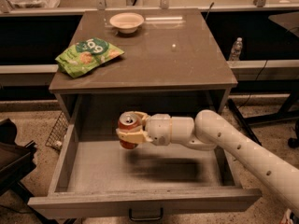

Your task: Place coke can into top drawer

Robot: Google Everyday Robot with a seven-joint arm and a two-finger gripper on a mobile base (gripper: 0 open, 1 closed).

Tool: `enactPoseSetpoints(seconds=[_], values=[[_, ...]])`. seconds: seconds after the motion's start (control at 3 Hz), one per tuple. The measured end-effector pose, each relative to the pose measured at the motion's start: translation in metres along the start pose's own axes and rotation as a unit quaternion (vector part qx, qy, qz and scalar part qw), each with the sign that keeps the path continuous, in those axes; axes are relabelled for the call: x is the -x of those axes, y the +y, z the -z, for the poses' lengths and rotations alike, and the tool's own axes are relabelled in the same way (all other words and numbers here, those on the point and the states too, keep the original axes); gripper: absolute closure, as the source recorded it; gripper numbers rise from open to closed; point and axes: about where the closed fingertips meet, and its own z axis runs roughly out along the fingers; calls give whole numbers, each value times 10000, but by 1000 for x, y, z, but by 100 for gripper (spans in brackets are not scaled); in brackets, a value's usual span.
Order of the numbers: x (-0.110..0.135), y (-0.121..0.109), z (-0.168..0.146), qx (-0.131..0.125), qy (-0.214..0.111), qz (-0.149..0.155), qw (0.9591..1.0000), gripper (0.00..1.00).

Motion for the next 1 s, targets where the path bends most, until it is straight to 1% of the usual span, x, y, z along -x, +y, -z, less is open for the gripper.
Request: enactPoseSetpoints(seconds=[0.33, 0.67, 1.0], values=[[-28, -1, -41, 376, 173, 229, 9989, 100], [-53, 5, -73, 642, 401, 410, 9963, 100], [-53, 8, -77, 693, 403, 418, 9959, 74]])
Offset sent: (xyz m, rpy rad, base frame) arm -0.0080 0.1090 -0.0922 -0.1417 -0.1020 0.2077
